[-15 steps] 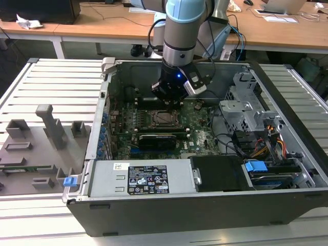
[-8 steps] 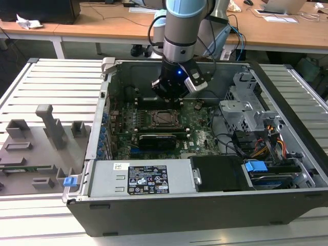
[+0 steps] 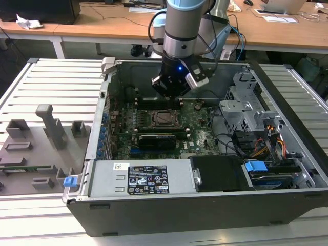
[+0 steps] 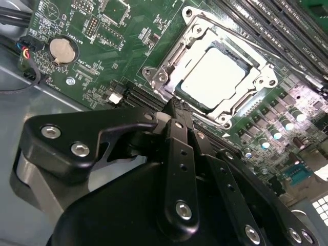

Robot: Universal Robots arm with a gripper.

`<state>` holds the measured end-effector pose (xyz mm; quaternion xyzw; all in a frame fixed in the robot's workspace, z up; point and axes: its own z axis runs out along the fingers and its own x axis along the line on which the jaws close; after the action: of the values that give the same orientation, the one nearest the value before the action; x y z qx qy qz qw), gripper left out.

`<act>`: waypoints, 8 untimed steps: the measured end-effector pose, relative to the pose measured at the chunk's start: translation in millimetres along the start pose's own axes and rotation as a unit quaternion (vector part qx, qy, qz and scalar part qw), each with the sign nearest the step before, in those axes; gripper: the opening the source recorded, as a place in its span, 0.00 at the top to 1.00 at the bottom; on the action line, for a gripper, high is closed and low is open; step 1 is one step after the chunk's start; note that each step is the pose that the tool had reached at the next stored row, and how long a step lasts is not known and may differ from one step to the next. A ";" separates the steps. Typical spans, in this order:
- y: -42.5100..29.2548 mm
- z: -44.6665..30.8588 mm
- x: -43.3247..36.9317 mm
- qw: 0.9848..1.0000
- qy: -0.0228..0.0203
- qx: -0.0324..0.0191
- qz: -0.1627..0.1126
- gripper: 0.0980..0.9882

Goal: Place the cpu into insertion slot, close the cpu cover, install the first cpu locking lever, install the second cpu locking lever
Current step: 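Install the second cpu locking lever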

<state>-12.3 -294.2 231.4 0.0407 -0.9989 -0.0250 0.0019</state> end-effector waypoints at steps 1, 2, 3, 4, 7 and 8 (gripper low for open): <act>-1.0 -0.1 0.1 1.000 0.000 0.000 0.000 0.99; -1.7 -0.1 0.1 1.000 0.000 0.000 0.000 0.99; -2.6 -0.1 0.2 1.000 0.000 0.000 0.000 0.99; -4.0 -0.2 0.3 1.000 0.000 0.000 0.000 0.99; -7.4 -0.4 0.6 1.000 0.000 0.000 0.000 0.99; -8.8 -0.5 0.7 1.000 0.000 0.000 0.000 0.99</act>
<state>-12.3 -303.0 231.5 0.0407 -0.9989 -0.0249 0.0019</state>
